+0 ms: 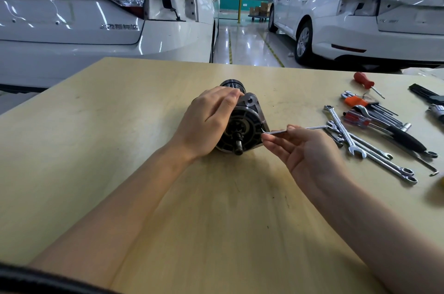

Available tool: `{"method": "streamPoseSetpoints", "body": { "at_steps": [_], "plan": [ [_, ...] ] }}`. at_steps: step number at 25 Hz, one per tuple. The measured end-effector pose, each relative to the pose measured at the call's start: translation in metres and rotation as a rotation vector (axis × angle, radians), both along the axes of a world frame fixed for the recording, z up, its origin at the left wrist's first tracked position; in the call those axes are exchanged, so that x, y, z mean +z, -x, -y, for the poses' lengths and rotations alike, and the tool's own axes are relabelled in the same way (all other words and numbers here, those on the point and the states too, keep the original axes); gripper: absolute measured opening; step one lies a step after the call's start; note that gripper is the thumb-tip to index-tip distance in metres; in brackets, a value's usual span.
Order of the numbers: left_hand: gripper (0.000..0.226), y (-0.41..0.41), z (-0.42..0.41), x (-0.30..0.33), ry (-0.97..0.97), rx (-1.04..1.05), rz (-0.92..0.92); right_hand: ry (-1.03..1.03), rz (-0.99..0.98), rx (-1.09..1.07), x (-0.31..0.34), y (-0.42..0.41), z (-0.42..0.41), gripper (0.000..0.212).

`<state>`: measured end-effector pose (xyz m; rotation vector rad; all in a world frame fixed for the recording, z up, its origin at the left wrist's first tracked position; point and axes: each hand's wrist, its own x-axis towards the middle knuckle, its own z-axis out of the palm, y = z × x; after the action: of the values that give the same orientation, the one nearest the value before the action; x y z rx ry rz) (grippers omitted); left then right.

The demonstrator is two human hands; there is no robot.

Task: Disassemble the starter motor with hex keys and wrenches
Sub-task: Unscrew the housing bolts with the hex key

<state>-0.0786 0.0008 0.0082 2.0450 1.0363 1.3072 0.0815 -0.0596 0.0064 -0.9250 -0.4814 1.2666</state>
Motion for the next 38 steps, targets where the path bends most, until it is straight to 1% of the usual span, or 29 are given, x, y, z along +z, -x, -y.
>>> {"method": "streamPoseSetpoints", "body": {
  "at_steps": [6, 10, 13, 16, 20, 23, 25, 27, 30, 32, 35, 38],
  "plan": [
    [0.048, 0.0, -0.001, -0.002, 0.003, 0.003, 0.002, -0.003, -0.009, -0.019, 0.0, 0.001, 0.002, 0.016],
    [0.048, 0.0, -0.003, -0.002, 0.005, 0.007, 0.009, -0.049, 0.074, -0.037, -0.001, 0.002, 0.004, 0.013],
    [0.048, 0.0, -0.003, -0.002, -0.003, 0.001, 0.015, -0.128, 0.301, -0.069, -0.002, 0.006, 0.007, 0.01],
    [0.048, 0.001, -0.003, -0.003, -0.008, 0.003, 0.008, -0.169, 0.52, -0.093, -0.002, 0.007, 0.004, 0.013],
    [0.053, 0.001, -0.004, -0.003, -0.023, 0.003, -0.003, -0.212, 0.649, -0.088, 0.001, 0.004, 0.001, 0.015],
    [0.054, 0.0, -0.001, -0.001, -0.019, 0.006, -0.011, -0.28, 0.827, -0.112, 0.001, 0.004, 0.002, 0.018],
    [0.056, 0.0, 0.001, 0.001, 0.018, 0.001, 0.013, -0.318, 0.918, -0.124, 0.0, 0.005, 0.003, 0.019],
    [0.06, 0.001, 0.001, 0.004, 0.116, -0.027, 0.096, -0.372, 1.036, -0.151, 0.0, 0.006, 0.003, 0.021],
    [0.065, 0.006, -0.001, 0.009, 0.29, -0.103, 0.283, -0.489, 1.225, -0.208, -0.002, 0.009, -0.001, 0.019],
    [0.068, 0.009, -0.002, 0.012, 0.364, -0.148, 0.369, -0.554, 1.346, -0.257, -0.004, 0.01, -0.004, 0.032],
    [0.073, 0.012, -0.004, 0.013, 0.407, -0.214, 0.492, -0.629, 1.546, -0.3, -0.007, 0.008, -0.004, 0.051],
    [0.076, 0.014, -0.007, 0.012, 0.395, -0.259, 0.555, -0.726, 1.778, -0.284, -0.009, 0.007, -0.003, 0.056]
  ]
}}
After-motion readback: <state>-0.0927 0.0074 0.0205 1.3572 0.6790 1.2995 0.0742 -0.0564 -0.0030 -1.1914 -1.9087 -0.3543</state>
